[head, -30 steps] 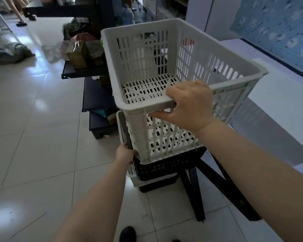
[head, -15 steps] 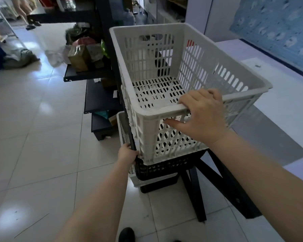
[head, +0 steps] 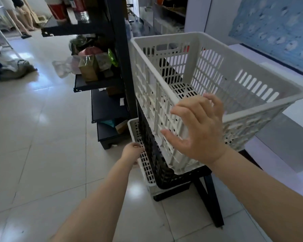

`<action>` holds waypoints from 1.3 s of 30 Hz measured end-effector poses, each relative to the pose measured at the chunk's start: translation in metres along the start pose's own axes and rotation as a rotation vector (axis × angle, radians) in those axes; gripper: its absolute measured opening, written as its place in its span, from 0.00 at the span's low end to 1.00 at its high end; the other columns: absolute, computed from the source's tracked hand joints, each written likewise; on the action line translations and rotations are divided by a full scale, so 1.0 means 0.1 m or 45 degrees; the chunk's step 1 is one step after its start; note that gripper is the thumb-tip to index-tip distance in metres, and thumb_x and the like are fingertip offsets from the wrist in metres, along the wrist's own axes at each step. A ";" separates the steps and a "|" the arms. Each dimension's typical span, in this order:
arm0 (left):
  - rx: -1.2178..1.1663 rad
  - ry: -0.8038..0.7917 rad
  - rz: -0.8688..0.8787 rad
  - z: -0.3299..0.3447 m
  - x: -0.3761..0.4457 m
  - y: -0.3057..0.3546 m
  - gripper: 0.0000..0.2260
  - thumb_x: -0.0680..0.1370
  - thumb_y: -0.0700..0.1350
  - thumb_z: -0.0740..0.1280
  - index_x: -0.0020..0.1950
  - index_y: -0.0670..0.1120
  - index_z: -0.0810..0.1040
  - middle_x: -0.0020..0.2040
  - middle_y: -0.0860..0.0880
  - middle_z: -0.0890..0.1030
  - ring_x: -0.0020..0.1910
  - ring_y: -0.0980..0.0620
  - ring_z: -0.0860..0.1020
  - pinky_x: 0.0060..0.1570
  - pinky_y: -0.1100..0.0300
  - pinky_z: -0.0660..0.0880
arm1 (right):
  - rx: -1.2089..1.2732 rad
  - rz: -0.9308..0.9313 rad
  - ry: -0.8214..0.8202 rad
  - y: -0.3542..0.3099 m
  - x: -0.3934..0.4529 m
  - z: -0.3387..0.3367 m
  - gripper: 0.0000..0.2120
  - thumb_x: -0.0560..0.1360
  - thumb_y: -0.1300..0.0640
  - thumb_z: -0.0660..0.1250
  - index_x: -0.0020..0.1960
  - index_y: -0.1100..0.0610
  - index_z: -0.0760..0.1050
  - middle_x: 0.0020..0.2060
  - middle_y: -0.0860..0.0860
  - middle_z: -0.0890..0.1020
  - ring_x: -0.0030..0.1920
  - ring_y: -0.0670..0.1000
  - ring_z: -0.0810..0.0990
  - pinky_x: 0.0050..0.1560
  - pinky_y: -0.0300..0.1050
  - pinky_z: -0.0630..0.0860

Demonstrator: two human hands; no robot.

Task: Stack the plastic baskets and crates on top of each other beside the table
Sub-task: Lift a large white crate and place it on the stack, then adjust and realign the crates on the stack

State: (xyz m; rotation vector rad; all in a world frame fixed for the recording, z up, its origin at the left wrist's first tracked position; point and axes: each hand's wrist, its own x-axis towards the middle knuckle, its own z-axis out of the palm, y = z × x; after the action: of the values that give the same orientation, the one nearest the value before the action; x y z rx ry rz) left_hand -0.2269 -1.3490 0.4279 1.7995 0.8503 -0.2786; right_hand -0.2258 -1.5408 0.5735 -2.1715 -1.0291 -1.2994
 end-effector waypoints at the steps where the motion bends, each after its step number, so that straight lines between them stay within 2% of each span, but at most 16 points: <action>1: 0.013 -0.010 0.022 -0.13 0.06 -0.01 0.15 0.78 0.45 0.64 0.65 0.45 0.74 0.51 0.45 0.77 0.47 0.47 0.75 0.46 0.54 0.75 | -0.059 0.021 -0.003 -0.08 0.03 0.04 0.15 0.70 0.44 0.67 0.48 0.53 0.70 0.42 0.50 0.80 0.46 0.51 0.75 0.57 0.52 0.67; 4: 0.058 -0.073 0.065 -0.47 0.25 0.01 0.15 0.78 0.45 0.64 0.65 0.45 0.74 0.52 0.45 0.76 0.48 0.46 0.74 0.46 0.54 0.74 | -0.236 0.257 -0.133 -0.31 0.15 0.11 0.15 0.69 0.47 0.67 0.50 0.53 0.69 0.42 0.51 0.80 0.44 0.51 0.74 0.52 0.50 0.67; 8: 0.136 -0.164 0.099 -0.76 0.50 0.12 0.16 0.78 0.45 0.63 0.66 0.44 0.74 0.52 0.46 0.75 0.49 0.47 0.74 0.46 0.53 0.74 | -0.398 0.617 -0.507 -0.57 0.49 0.30 0.21 0.69 0.47 0.67 0.58 0.57 0.69 0.51 0.53 0.76 0.49 0.55 0.75 0.52 0.52 0.69; 10: 0.155 -0.208 0.108 -0.81 0.64 0.21 0.16 0.79 0.45 0.61 0.66 0.44 0.73 0.50 0.46 0.75 0.49 0.47 0.74 0.46 0.53 0.74 | -0.410 0.794 -0.701 -0.57 0.71 0.41 0.27 0.72 0.46 0.67 0.65 0.58 0.64 0.57 0.54 0.72 0.53 0.56 0.74 0.54 0.52 0.69; 13: 0.184 -0.253 0.132 -0.81 0.83 0.36 0.18 0.79 0.47 0.61 0.68 0.43 0.71 0.52 0.44 0.77 0.49 0.47 0.74 0.46 0.53 0.73 | -0.433 0.922 -0.754 -0.46 0.96 0.56 0.31 0.74 0.46 0.64 0.71 0.56 0.57 0.62 0.55 0.70 0.58 0.56 0.72 0.58 0.52 0.70; 16: 0.209 -0.274 0.132 -0.77 1.08 0.60 0.18 0.79 0.47 0.62 0.68 0.44 0.72 0.58 0.40 0.78 0.52 0.42 0.78 0.49 0.50 0.76 | -0.474 0.895 -0.707 -0.36 1.11 0.81 0.30 0.73 0.47 0.64 0.70 0.57 0.60 0.61 0.55 0.72 0.59 0.56 0.73 0.60 0.54 0.70; 20: 0.201 -0.309 0.153 -0.72 1.50 0.86 0.16 0.78 0.46 0.63 0.64 0.42 0.74 0.47 0.44 0.78 0.39 0.46 0.77 0.35 0.54 0.78 | -0.311 0.476 -0.393 -0.40 1.11 1.25 0.16 0.70 0.52 0.63 0.56 0.57 0.73 0.48 0.53 0.79 0.48 0.55 0.77 0.50 0.50 0.70; 22: 0.227 -0.327 0.217 -0.73 1.68 0.96 0.16 0.78 0.43 0.63 0.64 0.40 0.75 0.51 0.45 0.79 0.45 0.47 0.78 0.46 0.50 0.81 | 0.000 0.377 -0.416 -0.51 0.91 1.49 0.12 0.70 0.55 0.65 0.52 0.57 0.77 0.45 0.52 0.80 0.47 0.52 0.77 0.50 0.44 0.70; 24: 0.218 -0.294 0.244 -0.74 1.84 1.07 0.15 0.78 0.44 0.63 0.62 0.38 0.76 0.49 0.44 0.78 0.47 0.47 0.76 0.52 0.51 0.78 | 0.365 0.647 -0.671 -0.62 0.62 1.73 0.11 0.72 0.55 0.65 0.52 0.56 0.78 0.46 0.49 0.79 0.47 0.48 0.76 0.48 0.35 0.70; 26: 0.232 -0.265 0.185 -0.75 1.98 1.18 0.11 0.78 0.47 0.64 0.56 0.42 0.75 0.47 0.44 0.76 0.46 0.46 0.75 0.52 0.50 0.76 | 0.676 1.259 -0.941 -0.69 0.28 1.93 0.09 0.74 0.56 0.67 0.53 0.52 0.76 0.46 0.45 0.77 0.46 0.46 0.75 0.44 0.29 0.69; 27: 0.251 -0.280 0.151 -0.74 2.05 1.24 0.08 0.79 0.47 0.64 0.53 0.44 0.73 0.46 0.44 0.76 0.45 0.46 0.75 0.51 0.50 0.75 | 0.786 1.659 -0.950 -0.69 0.11 2.03 0.09 0.74 0.56 0.68 0.53 0.52 0.75 0.44 0.44 0.76 0.45 0.46 0.76 0.42 0.29 0.69; 29: 0.255 -0.320 0.126 -0.72 2.20 1.35 0.07 0.79 0.47 0.63 0.49 0.44 0.72 0.44 0.44 0.74 0.39 0.47 0.73 0.51 0.50 0.74 | 1.004 2.486 -0.703 -0.65 -0.15 2.19 0.13 0.74 0.56 0.69 0.57 0.59 0.75 0.42 0.48 0.77 0.43 0.49 0.77 0.43 0.37 0.73; 31: 0.264 -0.367 0.152 -0.69 2.40 1.47 0.12 0.78 0.47 0.64 0.57 0.42 0.73 0.50 0.42 0.74 0.45 0.46 0.75 0.51 0.53 0.73 | 1.142 3.080 -0.163 -0.62 -0.33 2.30 0.17 0.75 0.57 0.68 0.61 0.64 0.73 0.48 0.54 0.78 0.45 0.53 0.77 0.53 0.47 0.75; 34: 0.286 -0.435 0.199 -0.64 2.68 1.63 0.23 0.76 0.44 0.67 0.69 0.42 0.66 0.62 0.38 0.75 0.61 0.40 0.75 0.58 0.49 0.74 | 1.132 3.377 0.568 -0.69 -0.55 2.40 0.24 0.74 0.55 0.70 0.68 0.59 0.69 0.62 0.59 0.72 0.59 0.56 0.74 0.64 0.52 0.72; 37: 0.340 -0.593 0.168 -0.59 2.97 1.72 0.28 0.74 0.40 0.70 0.71 0.44 0.62 0.64 0.41 0.72 0.61 0.42 0.73 0.57 0.50 0.73 | 0.862 3.462 1.199 -0.86 -0.72 2.53 0.27 0.70 0.52 0.74 0.66 0.56 0.70 0.57 0.56 0.75 0.52 0.57 0.77 0.49 0.53 0.80; 39: 0.358 -0.677 0.141 -0.57 3.12 1.76 0.36 0.71 0.41 0.73 0.73 0.47 0.58 0.68 0.43 0.70 0.64 0.42 0.72 0.57 0.48 0.74 | 0.456 3.372 1.375 -0.97 -1.06 2.53 0.42 0.58 0.44 0.80 0.67 0.54 0.68 0.57 0.55 0.76 0.47 0.56 0.77 0.45 0.50 0.80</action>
State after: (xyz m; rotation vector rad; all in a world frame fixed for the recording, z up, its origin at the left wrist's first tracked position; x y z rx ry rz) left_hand 0.1023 -1.1983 0.4039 1.8898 0.3442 -0.7948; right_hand -0.1855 -1.3519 0.3552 -0.5346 1.5234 -0.2660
